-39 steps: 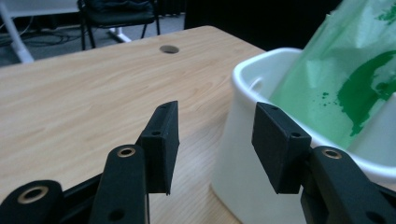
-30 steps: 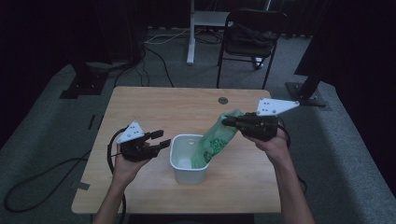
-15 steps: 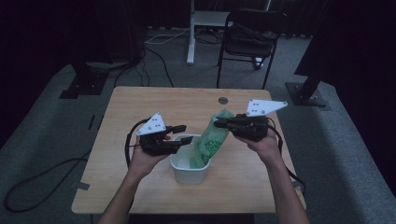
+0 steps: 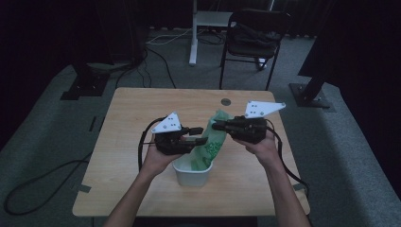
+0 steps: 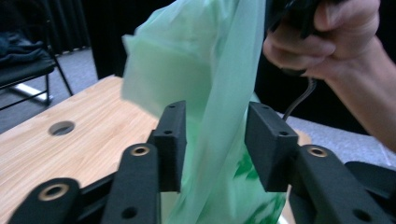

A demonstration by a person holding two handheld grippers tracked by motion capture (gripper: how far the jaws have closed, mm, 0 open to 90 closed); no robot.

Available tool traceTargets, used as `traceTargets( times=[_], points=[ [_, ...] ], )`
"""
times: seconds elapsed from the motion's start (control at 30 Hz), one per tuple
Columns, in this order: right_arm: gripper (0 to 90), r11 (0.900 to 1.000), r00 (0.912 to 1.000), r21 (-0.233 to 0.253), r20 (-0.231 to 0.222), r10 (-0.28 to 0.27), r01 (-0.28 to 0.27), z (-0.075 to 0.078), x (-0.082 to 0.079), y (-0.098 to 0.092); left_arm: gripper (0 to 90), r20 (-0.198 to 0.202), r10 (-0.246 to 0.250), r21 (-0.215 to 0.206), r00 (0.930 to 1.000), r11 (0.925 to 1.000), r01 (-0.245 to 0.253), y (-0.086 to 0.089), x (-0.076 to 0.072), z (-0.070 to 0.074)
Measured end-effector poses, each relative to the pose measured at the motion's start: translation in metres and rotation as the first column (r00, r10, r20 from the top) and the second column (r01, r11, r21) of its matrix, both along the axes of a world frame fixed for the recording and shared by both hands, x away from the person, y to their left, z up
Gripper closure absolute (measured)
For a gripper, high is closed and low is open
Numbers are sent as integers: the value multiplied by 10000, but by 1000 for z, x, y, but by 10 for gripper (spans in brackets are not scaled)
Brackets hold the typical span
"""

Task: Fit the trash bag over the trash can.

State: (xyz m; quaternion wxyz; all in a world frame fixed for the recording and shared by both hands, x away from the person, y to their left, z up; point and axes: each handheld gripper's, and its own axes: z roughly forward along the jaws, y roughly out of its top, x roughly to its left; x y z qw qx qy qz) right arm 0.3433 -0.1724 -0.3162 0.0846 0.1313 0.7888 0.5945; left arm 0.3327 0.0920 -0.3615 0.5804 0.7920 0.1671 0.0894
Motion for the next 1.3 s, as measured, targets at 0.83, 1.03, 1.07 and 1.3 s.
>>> traceTargets(
  times=[0.83,1.03,1.07,1.3],
  points=[
    [627,9967,9938,-173,-774,-800,789,-35,11,-33,900,809,12,521,9967,9986,-55,23,-12,8],
    [569,9958,9871,-450,-1356,-850,796,-60,16,-33,900,769,75,400,9970,9991,-106,30,-13,7],
    [564,9961,9862,-460,-1440,-814,755,-64,16,-32,900,783,92,402,9969,9991,-124,30,-14,7],
    [496,9987,9875,-498,-1572,-148,70,-81,15,-19,900,835,7,372,9965,9993,-38,28,-15,7]
  ],
)
